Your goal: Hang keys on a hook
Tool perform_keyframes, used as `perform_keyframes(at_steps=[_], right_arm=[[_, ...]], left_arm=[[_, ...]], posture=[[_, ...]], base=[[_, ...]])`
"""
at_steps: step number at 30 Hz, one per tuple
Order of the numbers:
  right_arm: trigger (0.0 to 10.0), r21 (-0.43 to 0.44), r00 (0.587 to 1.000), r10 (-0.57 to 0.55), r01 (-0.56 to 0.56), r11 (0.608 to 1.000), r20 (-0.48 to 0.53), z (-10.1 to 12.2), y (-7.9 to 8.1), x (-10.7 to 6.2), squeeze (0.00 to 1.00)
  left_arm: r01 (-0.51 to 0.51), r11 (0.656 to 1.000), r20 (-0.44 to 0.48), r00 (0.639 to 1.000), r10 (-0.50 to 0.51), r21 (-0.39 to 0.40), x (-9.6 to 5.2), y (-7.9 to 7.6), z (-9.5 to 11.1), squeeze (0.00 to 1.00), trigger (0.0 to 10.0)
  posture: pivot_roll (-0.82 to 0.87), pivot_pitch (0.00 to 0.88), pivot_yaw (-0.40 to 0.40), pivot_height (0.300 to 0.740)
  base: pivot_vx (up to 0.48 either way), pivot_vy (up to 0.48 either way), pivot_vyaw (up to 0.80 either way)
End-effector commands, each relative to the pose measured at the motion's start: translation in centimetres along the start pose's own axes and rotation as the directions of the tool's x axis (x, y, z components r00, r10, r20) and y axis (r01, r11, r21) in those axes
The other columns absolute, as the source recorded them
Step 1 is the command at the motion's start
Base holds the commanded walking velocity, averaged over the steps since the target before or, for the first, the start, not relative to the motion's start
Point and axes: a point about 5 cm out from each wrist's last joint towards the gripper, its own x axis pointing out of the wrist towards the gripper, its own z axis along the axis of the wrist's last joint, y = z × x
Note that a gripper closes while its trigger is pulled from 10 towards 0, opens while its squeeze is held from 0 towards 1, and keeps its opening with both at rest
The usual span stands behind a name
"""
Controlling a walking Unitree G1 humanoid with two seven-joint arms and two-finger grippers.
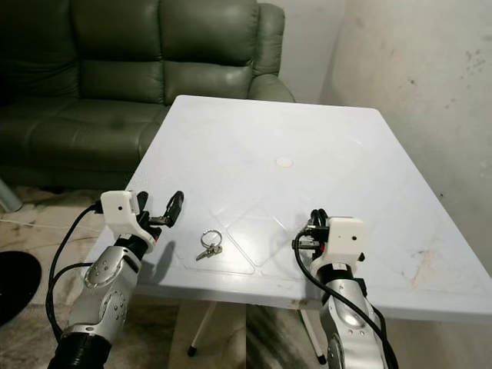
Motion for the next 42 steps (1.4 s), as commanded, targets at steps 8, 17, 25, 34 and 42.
perform_keyframes(at_steps=[8,17,25,34,42], right_arm=[[10.0,0.007,1.0,-0.006,0.006,1.0,0.003,-0.05,0.16,0.17,0.0],[10.0,0.015,1.0,0.0,0.0,1.0,-0.001,-0.22,0.49,0.12,0.0],[10.0,0.016,1.0,0.005,-0.005,1.0,-0.005,-0.32,0.56,0.06,0.0],[10.0,0.015,1.0,0.013,-0.013,1.0,-0.007,-0.36,0.73,-0.06,0.0],[10.0,0.013,1.0,0.018,-0.018,1.0,-0.008,-0.37,0.72,-0.06,0.0]], left_arm=[[-0.029,1.0,0.005,1.0,0.029,0.005,0.3,0.32,0.22,0.0,10.0],[-0.041,0.999,-0.001,0.999,0.041,0.003,0.18,0.5,0.1,0.0,10.0],[-0.043,0.999,-0.023,0.999,0.043,-0.012,0.13,0.48,-0.18,0.0,10.0],[-0.048,0.999,-0.013,0.999,0.048,-0.002,0.11,0.43,-0.08,0.0,10.0],[-0.065,0.998,-0.034,0.997,0.064,-0.017,0.06,0.5,-0.32,0.0,10.0]], posture=[[-0.01,0.007,-0.03,0.74],[-0.01,0.003,-0.031,0.74],[-0.01,0.0,-0.032,0.74],[-0.01,0.0,-0.033,0.74],[-0.01,0.0,-0.036,0.74]], base=[[0.0,0.0,-0.76],[0.0,0.0,-0.77],[0.0,0.103,-0.76],[0.0,0.105,-0.77],[0.0,0.0,-0.76]])
